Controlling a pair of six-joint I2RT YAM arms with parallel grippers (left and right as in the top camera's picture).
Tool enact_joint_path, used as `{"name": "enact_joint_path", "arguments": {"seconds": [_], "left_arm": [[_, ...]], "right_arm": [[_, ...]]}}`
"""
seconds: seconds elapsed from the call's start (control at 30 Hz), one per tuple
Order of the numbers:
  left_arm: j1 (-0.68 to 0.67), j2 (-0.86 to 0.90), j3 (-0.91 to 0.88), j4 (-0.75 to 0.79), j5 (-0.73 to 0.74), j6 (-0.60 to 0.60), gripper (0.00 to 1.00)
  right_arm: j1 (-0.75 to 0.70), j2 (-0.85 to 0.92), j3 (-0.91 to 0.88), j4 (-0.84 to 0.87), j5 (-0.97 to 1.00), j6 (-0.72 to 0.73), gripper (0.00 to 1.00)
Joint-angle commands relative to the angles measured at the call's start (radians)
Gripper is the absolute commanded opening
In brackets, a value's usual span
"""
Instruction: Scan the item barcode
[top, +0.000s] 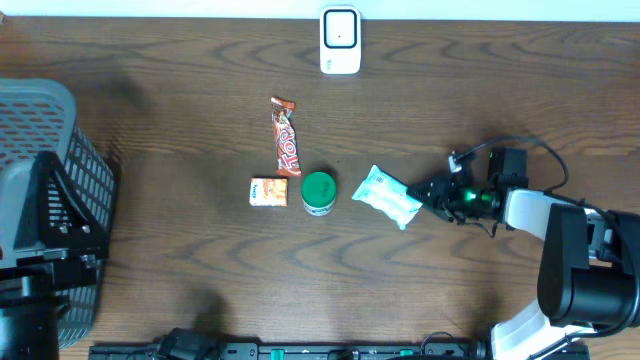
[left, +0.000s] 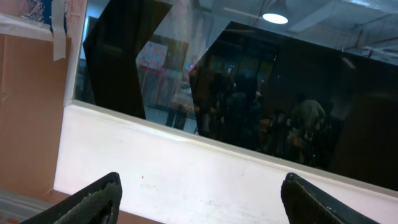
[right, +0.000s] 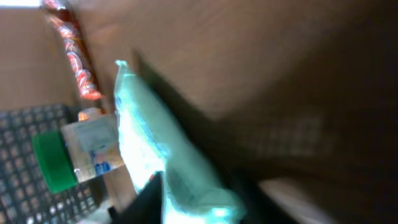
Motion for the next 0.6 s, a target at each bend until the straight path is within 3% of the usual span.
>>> {"name": "enact_joint_path", "arguments": {"seconds": [0.0, 0.03, 0.23, 0.57], "left_arm": [[0.004, -0.013, 0.003, 0.005, -0.007, 0.018, 0.82], [0.004, -0.013, 0.003, 0.005, -0.007, 0.018, 0.82], [0.004, -0.013, 0.003, 0.005, -0.007, 0.018, 0.82], [0.004, -0.013, -0.002, 0.005, -0.007, 0.018, 0.82]], "right_arm": [[0.012, 0.072, -0.059, -0.019, 0.23, -0.011, 0.07], [0.012, 0.072, -0.059, -0.013, 0.217, -0.014, 0.01], [-0.005, 0.034, -0.054, 0.004, 0.046, -0.056, 0.01], [-0.039, -0.379, -0.054, -0.153, -0.397, -0.175, 0.01]]}}
